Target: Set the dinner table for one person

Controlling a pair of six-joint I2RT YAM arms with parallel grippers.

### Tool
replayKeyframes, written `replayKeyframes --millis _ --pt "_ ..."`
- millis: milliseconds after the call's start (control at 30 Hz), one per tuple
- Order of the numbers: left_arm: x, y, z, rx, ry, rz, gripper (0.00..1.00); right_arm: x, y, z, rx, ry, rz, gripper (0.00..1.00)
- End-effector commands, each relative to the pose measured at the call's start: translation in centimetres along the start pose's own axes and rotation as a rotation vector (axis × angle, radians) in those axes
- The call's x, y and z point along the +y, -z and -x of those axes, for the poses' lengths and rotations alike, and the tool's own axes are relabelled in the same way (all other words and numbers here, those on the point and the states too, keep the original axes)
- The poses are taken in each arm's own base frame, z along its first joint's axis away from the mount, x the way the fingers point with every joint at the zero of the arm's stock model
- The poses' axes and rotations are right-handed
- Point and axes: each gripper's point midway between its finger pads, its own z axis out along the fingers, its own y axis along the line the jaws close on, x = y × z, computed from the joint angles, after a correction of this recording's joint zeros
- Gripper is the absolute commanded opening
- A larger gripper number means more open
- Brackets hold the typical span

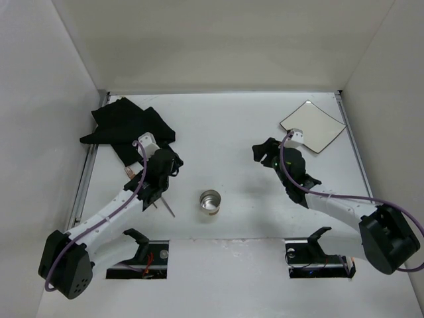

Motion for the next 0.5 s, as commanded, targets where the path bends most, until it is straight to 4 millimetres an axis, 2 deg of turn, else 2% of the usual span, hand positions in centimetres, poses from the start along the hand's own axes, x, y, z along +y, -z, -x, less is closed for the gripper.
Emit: replayKeyframes --millis 0,133,233,333,400,467 --pt "-1.4 0.2 3.1 -0.078 0.034 -0.018 0.58 1.3 -0.5 1.1 -0.052 -0.010 0.039 0.64" --pt "0.0 -1.0 4.2 -0.121 0.062 0.061 0.57 2.5 -0.6 0.2 -0.014 -0.013 0.084 0.53" --pt "0.8 -2.2 5.7 -0.154 0.129 0.112 0.57 3.1 -0.3 0.4 -0.012 -0.025 0.111 0.35" --pt "1.7 -3.1 8.2 -0.222 0.269 0.143 0.56 3.7 -0.1 -0.1 0.015 -0.042 0.144 0.14" --pt "3.2 -3.5 10.6 -0.279 0.379 0.175 0.57 3.9 -0.3 -0.6 0.036 -0.051 0.149 0.09" --pt "5.5 -4.2 12.4 -0.329 0.456 0.237 0.57 4.2 -0.4 -0.9 0.052 -0.057 0.161 0.10"
